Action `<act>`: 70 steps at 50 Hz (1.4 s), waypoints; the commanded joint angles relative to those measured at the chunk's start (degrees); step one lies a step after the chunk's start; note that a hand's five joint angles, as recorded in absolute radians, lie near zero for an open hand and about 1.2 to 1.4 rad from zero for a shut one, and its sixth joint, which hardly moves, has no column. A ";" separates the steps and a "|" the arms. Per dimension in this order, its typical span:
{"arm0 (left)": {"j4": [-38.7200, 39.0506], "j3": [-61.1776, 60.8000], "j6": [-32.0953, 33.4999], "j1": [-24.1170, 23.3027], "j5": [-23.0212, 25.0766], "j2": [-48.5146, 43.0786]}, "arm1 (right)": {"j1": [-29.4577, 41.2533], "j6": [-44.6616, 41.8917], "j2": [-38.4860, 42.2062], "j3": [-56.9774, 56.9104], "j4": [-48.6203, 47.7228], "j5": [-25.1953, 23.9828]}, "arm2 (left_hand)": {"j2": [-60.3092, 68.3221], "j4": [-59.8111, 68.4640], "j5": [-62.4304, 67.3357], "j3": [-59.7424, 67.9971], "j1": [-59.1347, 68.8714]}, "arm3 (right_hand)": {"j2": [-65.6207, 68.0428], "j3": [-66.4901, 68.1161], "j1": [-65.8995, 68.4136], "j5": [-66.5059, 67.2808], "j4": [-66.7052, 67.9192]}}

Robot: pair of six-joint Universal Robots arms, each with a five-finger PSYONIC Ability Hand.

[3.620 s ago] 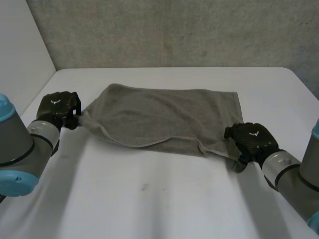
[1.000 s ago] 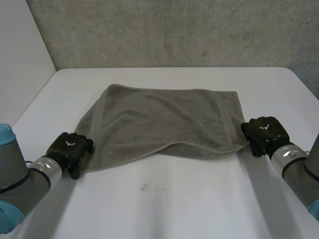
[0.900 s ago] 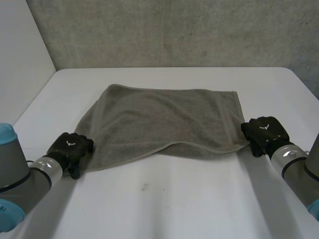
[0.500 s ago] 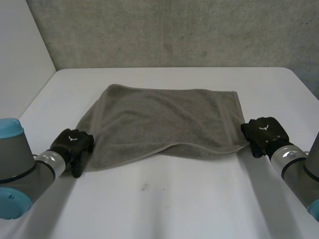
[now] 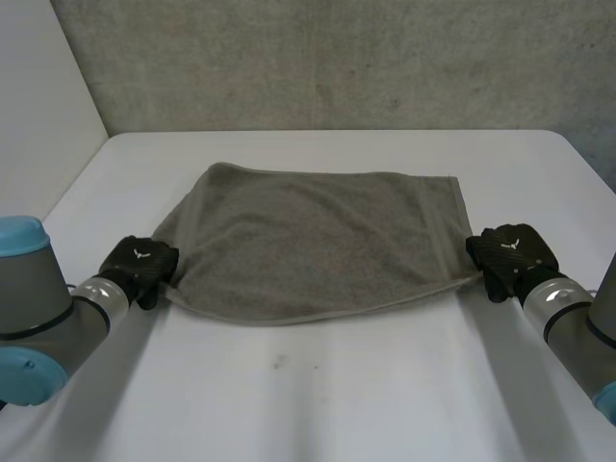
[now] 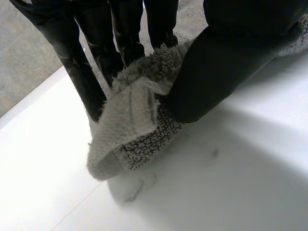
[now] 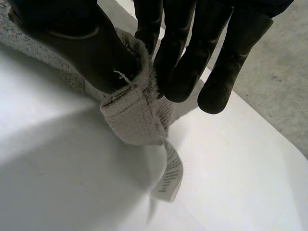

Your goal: Fold the towel.

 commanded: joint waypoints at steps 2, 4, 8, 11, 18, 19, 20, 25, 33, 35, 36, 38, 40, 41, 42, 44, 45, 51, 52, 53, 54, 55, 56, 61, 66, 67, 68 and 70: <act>-0.38 -2.29 -0.27 -0.02 -0.35 6.31 | -0.27 0.03 -4.67 -0.90 2.11 0.12 | 11.18 11.28 12.02 11.30 12.51 | 4.07 3.73 3.87 3.30 3.22; -0.38 -3.71 -0.27 0.42 -0.17 8.61 | -0.27 -0.24 -6.43 -1.25 4.48 0.12 | 11.18 11.28 12.02 11.30 12.51 | 4.07 3.73 3.87 3.30 3.22; -0.38 -7.12 -0.27 1.03 0.01 13.61 | -1.84 -3.47 -10.38 -1.95 14.20 -0.15 | 11.18 11.28 12.02 11.30 12.51 | 4.07 3.73 3.87 3.30 3.22; -0.73 -10.11 -0.19 3.22 0.27 18.34 | -3.86 -6.98 -12.40 -1.34 19.84 -0.93 | 11.18 11.28 12.02 11.30 12.51 | 4.07 3.73 3.87 3.30 3.22; -2.04 -16.18 -0.01 6.39 1.58 29.59 | -7.47 -12.18 -23.37 1.12 27.85 -2.52 | 11.18 11.28 12.02 11.30 12.51 | 4.07 3.73 3.87 3.30 3.22; -3.26 -17.58 -0.10 6.66 2.98 33.36 | -7.48 -12.19 -23.40 1.12 27.86 -2.52 | 11.18 11.28 12.02 11.30 12.51 | 4.07 3.73 3.87 3.30 3.22; -3.28 -17.59 -0.10 6.66 2.99 33.40 | -8.35 -12.97 -26.53 1.38 29.60 -2.69 | 11.18 11.28 12.02 11.30 12.51 | 4.07 3.73 3.87 3.30 3.22; -8.20 -20.14 -0.18 8.24 6.42 41.75 | -11.16 -15.61 -32.78 1.39 36.45 -4.97 | 11.18 11.28 12.02 11.30 12.51 | 4.07 3.73 3.87 3.30 3.22; -15.67 -21.46 -0.18 8.95 9.06 44.65 | -14.06 -18.51 -34.65 1.73 42.10 -9.37 | 11.18 11.28 12.02 11.30 12.51 | 4.07 3.73 3.87 3.30 3.22; -15.67 -21.64 -0.18 9.21 9.41 43.68 | -14.51 -18.60 -34.29 1.74 42.01 -9.55 | 11.18 11.28 12.02 11.30 12.51 | 4.07 3.73 3.87 3.30 3.22; -15.67 -21.64 -0.18 9.21 9.41 43.68 | -14.77 -18.60 -34.21 1.82 41.93 -9.46 | 11.18 11.28 12.02 11.30 12.51 | 4.07 3.73 3.87 3.30 3.22; -15.06 -20.85 -0.18 9.47 9.41 41.06 | -14.77 -18.60 -33.59 2.00 41.66 -9.55 | 11.18 11.28 12.02 11.30 12.51 | 4.07 3.73 3.87 3.30 3.22; -14.53 -20.32 -0.18 9.74 9.41 38.08 | -14.68 -18.69 -31.57 1.91 41.31 -9.55 | 11.18 11.28 12.02 11.30 12.51 | 4.07 3.73 3.87 3.30 3.22; -14.53 -20.32 -0.18 9.74 9.41 38.05 | -14.16 -18.95 -28.61 1.30 40.70 -9.46 | 11.18 11.28 12.02 11.30 12.51 | 4.07 3.73 3.87 3.30 3.22; -13.92 -19.28 -0.18 9.74 9.24 34.92 | -14.07 -19.30 -25.71 0.77 39.82 -9.12 | 11.18 11.28 12.02 11.30 12.51 | 4.07 3.73 3.87 3.30 3.22; -13.47 -17.86 -0.27 9.04 8.88 31.90 | -13.98 -19.83 -23.07 0.16 38.68 -8.76 | 11.18 11.28 12.02 11.30 12.51 | 4.07 3.73 3.87 3.30 3.22; -13.30 -16.47 -0.36 8.77 8.79 29.38 | -13.89 -20.01 -20.78 -0.89 37.54 -8.67 | 11.18 11.28 12.02 11.30 12.51 | 4.07 3.73 3.87 3.30 3.22; -13.03 -7.51 -1.15 5.97 8.36 17.25 | -12.49 -19.04 -12.50 -5.65 35.33 -8.15 | 11.18 11.28 12.02 11.30 12.51 | 4.07 3.73 3.87 3.30 3.22; -13.03 -7.49 -1.15 5.96 8.35 17.22 | -11.27 -18.61 -9.45 -7.56 34.72 -7.45 | 11.18 11.28 12.02 11.30 12.51 | 4.07 3.73 3.87 3.30 3.22; -13.03 -5.14 -1.85 5.26 8.35 14.96 | -9.51 -17.65 -6.81 -9.76 34.02 -6.49 | 11.18 11.28 12.02 11.30 12.51 | 4.07 3.73 3.87 3.30 3.22; -12.95 -2.33 -3.07 4.56 8.09 12.33 | -9.50 -17.64 -6.78 -9.78 34.01 -6.48 | 11.18 11.28 12.02 11.30 12.51 | 4.07 3.73 3.87 3.30 3.22; -12.95 -2.30 -3.09 4.55 8.09 12.30 | -7.67 -16.42 -4.52 -12.39 32.88 -5.34 | 11.18 11.28 12.02 11.30 12.51 | 4.07 3.73 3.87 3.30 3.22; -12.77 0.83 -4.48 4.03 7.66 9.78 | -6.43 -15.36 -2.24 -14.68 31.57 -4.20 | 11.18 11.28 12.02 11.30 12.51 | 4.07 3.73 3.87 3.30 3.22; -11.72 10.32 -8.08 2.45 4.50 2.84 | -4.67 -13.69 5.23 -22.23 27.87 -1.38 | 11.18 11.28 12.02 11.30 12.51 | 4.07 3.73 3.87 3.30 3.22; -11.36 20.37 -10.47 -0.10 1.85 -4.04 | -2.21 -12.19 12.18 -30.58 25.93 -0.15 | 11.18 11.28 12.02 11.30 12.51 | 4.07 3.73 3.87 3.30 3.22; -11.36 23.33 -10.82 -0.63 1.33 -6.13 | -1.51 -11.75 14.38 -33.57 25.67 0.46 | 11.18 11.28 12.02 11.30 12.51 | 4.07 3.73 3.87 3.30 3.22; -11.36 23.36 -10.82 -0.63 1.32 -6.15 | -1.50 -11.75 14.40 -33.60 25.66 0.47 | 11.18 11.28 12.02 11.30 12.51 | 4.07 3.73 3.87 3.30 3.22; -11.54 29.13 -11.08 -1.77 0.27 -10.70 | -1.06 -11.31 16.51 -36.41 25.58 1.26 | 11.18 11.28 12.02 11.30 12.51 | 4.07 3.73 3.87 3.30 3.22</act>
